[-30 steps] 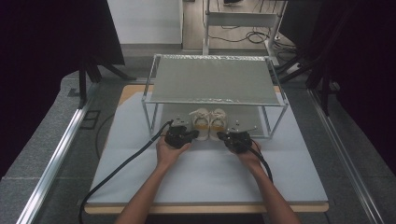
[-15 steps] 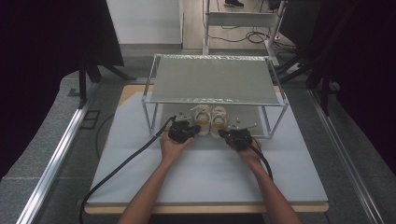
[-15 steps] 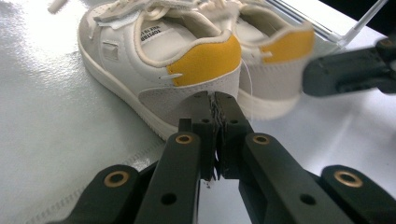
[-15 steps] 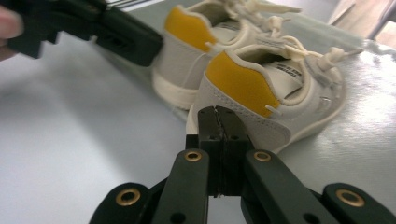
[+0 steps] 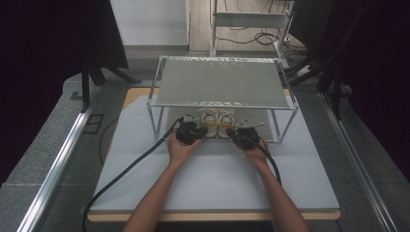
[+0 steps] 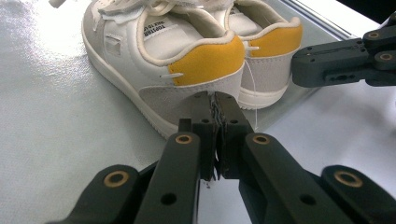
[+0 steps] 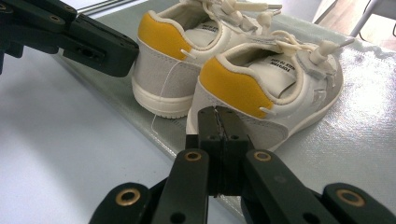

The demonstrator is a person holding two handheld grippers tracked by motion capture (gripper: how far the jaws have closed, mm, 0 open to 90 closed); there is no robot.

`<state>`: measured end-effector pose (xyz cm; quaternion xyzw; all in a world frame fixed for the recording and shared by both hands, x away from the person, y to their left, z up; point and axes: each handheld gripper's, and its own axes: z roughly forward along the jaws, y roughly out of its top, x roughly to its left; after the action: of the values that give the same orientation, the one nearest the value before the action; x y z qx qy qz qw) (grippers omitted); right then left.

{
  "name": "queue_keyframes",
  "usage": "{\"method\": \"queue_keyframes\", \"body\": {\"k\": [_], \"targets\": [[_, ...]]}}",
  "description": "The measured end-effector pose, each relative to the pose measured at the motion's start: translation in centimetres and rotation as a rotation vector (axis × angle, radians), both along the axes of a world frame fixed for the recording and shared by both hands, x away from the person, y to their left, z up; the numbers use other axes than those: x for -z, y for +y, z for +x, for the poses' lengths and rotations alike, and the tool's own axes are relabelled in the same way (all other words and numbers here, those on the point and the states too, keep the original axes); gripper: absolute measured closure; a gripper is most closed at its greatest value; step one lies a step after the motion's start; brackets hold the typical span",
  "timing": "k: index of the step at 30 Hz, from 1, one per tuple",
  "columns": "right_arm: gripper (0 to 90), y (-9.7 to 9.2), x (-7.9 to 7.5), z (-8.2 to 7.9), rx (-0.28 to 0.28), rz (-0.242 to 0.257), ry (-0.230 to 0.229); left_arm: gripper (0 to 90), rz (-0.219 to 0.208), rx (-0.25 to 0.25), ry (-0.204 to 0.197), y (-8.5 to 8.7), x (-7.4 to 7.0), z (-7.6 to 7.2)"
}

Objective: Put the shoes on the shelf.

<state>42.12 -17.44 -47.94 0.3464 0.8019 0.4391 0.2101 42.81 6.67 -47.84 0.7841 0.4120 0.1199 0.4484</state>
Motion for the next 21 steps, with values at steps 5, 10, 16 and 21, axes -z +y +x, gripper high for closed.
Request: {"method": "queue_keyframes", "body": {"k": [5, 10, 16, 21], "targets": [[89.4, 0.1, -0.1, 0.1, 0.004, -0.017, -0.007, 86.4, 0.007, 0.000, -0.012, -0.1, 0.1, 0.1], [89.0, -0.2, 0.1, 0.3, 0.030, -0.012, -0.005, 85.1, -0.003, 0.005, -0.009, -0.3, 0.2, 0.0], [85.3, -0.3, 0.1, 0.2, 0.022, -0.015, 0.000, 81.5, -0.017, 0.009, 0.012, -0.3, 0.1, 0.0], [83.8, -0.8, -0.2, -0.7, 0.002, 0.001, -0.024, 74.5, 0.005, 0.036, -0.017, -0.4, -0.4, -0.7]]}}
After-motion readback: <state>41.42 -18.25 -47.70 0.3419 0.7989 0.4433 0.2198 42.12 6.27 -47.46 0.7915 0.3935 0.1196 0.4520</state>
